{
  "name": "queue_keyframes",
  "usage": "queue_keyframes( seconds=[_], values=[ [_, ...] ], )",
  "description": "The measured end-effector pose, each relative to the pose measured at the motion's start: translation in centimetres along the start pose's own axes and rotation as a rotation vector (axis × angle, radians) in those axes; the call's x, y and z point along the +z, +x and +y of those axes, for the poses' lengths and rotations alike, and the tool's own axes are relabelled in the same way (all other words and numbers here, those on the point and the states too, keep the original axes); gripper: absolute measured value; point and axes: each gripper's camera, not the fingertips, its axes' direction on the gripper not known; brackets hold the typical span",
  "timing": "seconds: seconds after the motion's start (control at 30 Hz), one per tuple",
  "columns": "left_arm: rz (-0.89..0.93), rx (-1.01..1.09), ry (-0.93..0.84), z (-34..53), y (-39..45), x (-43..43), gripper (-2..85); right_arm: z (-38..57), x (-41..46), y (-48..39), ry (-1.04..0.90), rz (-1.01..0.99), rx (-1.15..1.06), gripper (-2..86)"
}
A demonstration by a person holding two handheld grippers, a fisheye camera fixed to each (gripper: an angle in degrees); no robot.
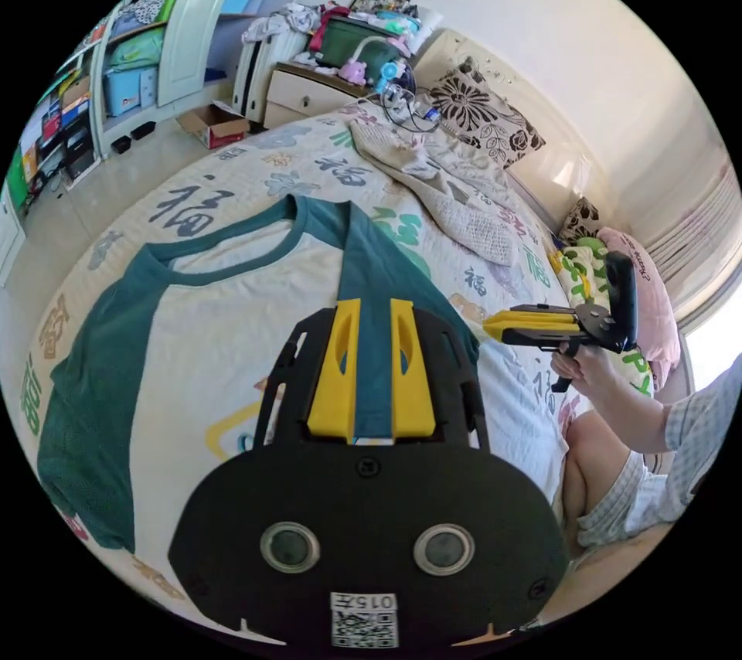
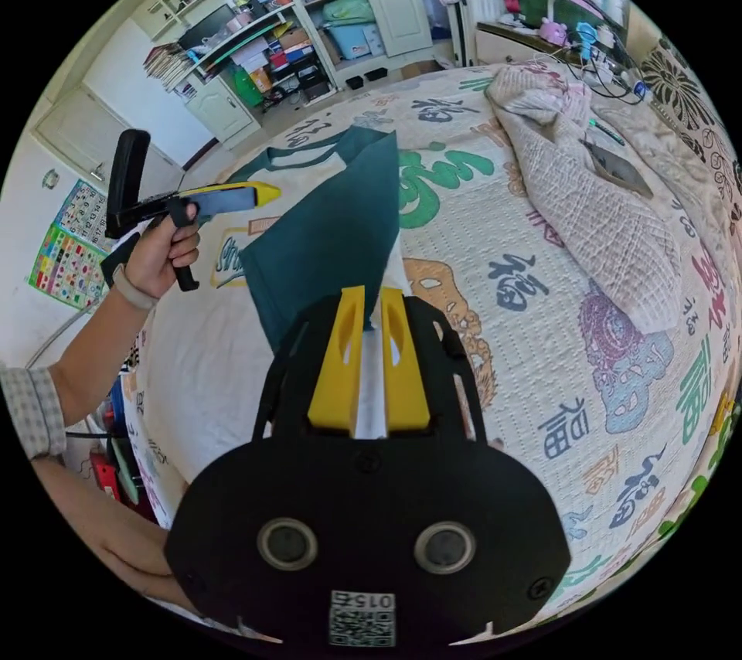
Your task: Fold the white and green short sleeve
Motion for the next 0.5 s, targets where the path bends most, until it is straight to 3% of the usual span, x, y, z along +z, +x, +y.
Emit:
queue_keyframes(
  seconds=[0.13,0.27,0.4,0.5],
  values=[
    [-0.142,0.029,-0.155,-0.8,0.0,4.1,4.6,-1.5,3.8,-1.2,-0.089,0.174,0.048,0.2],
    [-0.074,-0.009,-0.129,0.5,-1.2,1.7,6.6,-1.7,2.9,-1.9,-0.032,0.031,0.084,1.2],
    [-0.042,0.002,-0.069,5.4,-1.2,-3.4,6.6,-1.1,1.7,-6.7,0.001,-0.125,-0.067,5.9],
    [-0.108,-0.002,-0.085,8.6,-1.2,-4.5,5.3,-1.0,4.0,-11.4,-0.078,-0.084,-0.204,5.7]
  ],
)
